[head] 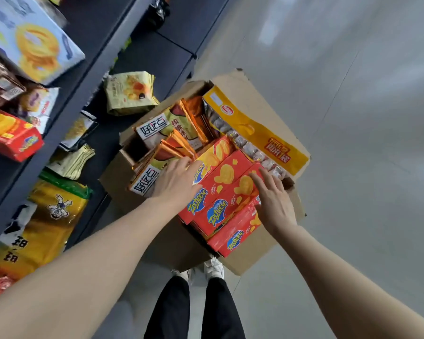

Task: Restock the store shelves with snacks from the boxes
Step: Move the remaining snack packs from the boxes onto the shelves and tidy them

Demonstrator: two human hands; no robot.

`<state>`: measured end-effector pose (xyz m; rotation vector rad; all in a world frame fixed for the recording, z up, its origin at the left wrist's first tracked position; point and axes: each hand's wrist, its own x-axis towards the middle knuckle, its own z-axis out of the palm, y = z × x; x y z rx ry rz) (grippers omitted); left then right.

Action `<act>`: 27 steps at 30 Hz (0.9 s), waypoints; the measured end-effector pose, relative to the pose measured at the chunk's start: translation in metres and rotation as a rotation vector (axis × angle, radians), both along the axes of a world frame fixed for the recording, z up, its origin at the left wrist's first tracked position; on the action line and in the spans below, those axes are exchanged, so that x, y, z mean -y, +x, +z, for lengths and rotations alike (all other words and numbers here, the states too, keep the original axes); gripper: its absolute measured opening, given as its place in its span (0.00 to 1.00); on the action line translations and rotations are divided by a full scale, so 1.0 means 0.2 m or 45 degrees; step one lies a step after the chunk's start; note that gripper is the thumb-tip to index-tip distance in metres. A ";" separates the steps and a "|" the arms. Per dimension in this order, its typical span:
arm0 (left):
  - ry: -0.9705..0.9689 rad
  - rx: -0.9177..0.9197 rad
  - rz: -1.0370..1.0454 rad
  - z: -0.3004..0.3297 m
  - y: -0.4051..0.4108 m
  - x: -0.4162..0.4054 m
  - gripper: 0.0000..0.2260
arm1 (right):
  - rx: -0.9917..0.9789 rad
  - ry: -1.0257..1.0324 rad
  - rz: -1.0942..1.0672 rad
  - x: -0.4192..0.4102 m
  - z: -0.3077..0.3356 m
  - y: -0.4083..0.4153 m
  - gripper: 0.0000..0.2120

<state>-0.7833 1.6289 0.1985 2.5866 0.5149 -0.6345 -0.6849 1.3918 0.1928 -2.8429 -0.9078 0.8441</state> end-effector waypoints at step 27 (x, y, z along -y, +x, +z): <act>-0.490 -0.106 0.467 -0.05 0.05 -0.18 0.25 | 0.191 -0.226 0.382 -0.08 -0.02 0.14 0.39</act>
